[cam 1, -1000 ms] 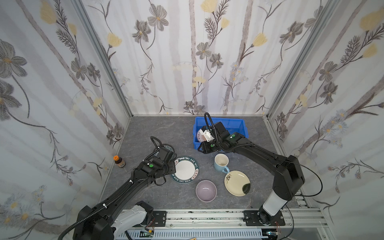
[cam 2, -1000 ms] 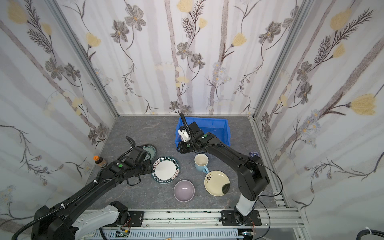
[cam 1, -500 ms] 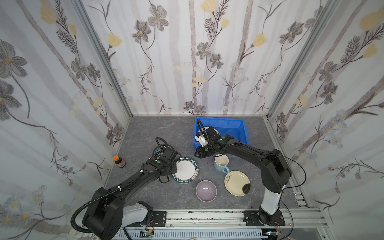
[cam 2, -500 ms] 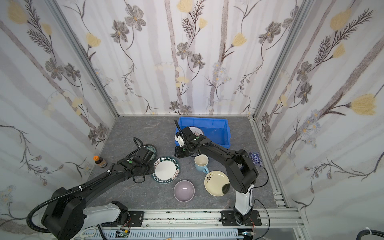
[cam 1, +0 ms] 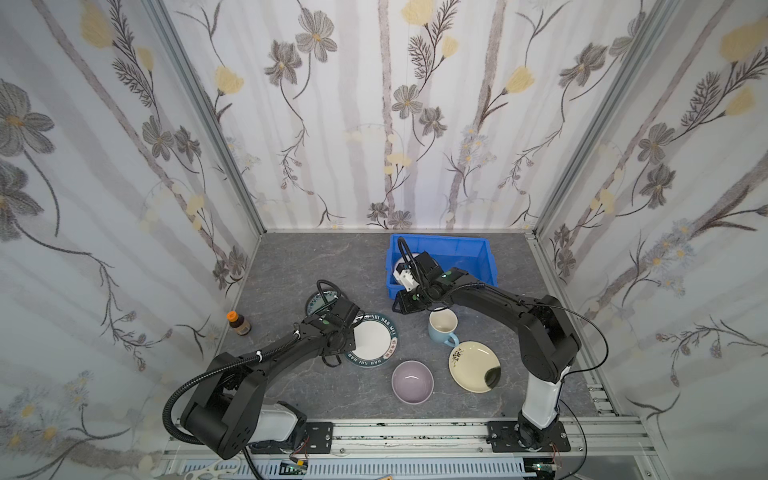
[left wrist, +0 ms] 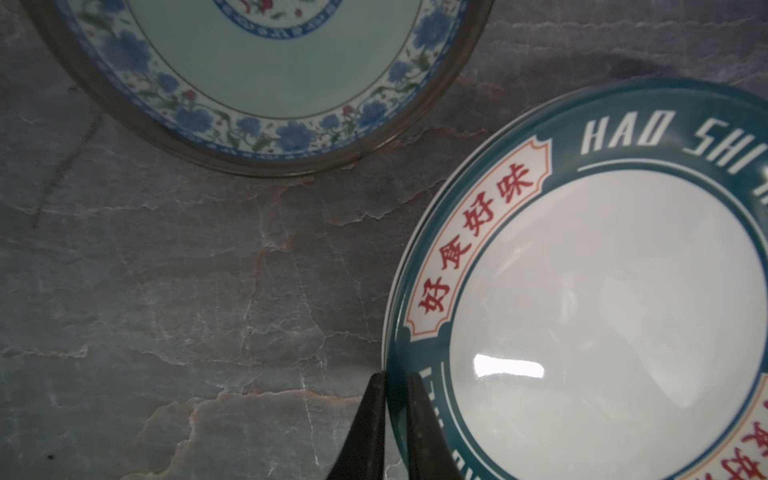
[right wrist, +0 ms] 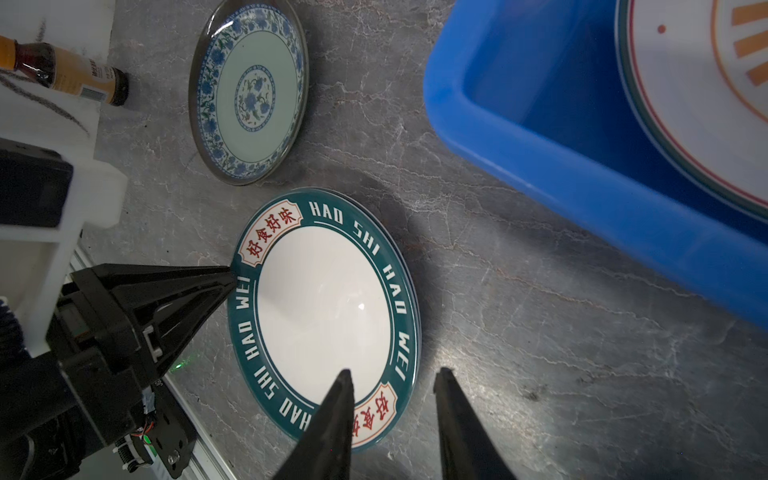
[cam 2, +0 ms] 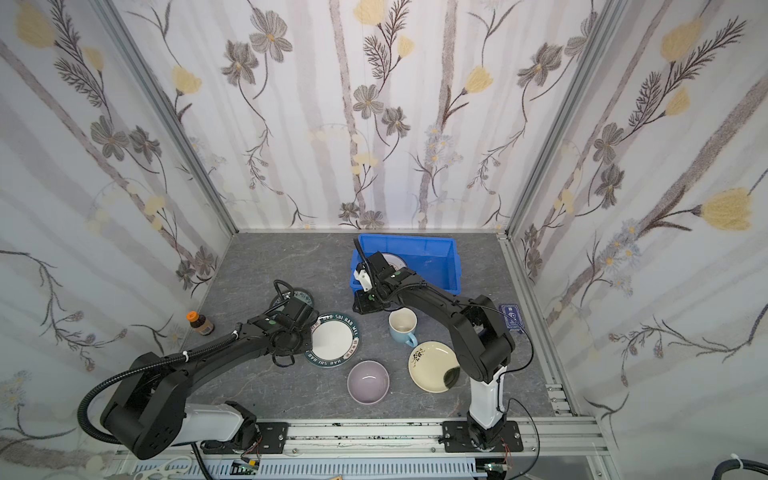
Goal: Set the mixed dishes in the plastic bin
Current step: 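Move the right gripper back to the green-rimmed plate rim while left gripper lowers to it, then close the right gripper on the green-rimmed plate rim and tilt it up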
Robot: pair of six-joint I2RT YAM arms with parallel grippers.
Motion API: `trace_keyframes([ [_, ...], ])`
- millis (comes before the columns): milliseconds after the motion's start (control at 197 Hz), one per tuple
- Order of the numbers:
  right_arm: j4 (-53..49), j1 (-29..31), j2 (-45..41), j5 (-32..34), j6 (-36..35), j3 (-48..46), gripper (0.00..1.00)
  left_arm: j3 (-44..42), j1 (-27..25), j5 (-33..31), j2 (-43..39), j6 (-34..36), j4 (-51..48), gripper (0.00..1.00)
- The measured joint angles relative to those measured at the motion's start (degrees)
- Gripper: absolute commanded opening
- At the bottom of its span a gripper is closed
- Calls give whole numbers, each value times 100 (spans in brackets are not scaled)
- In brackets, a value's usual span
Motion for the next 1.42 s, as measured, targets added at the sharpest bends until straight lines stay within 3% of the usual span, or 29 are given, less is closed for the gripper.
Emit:
trace_keyframes([
  [858, -57, -9, 201, -389, -122, -225, 35, 22, 4, 83, 162, 4, 214, 7],
  [1082, -74, -9, 243, -492, -153, -254, 26, 33, 4, 98, 160, 24, 208, 7],
  [1422, -48, 2, 243, -553, -164, -380, 30, 33, 4, 114, 118, 24, 197, 6],
])
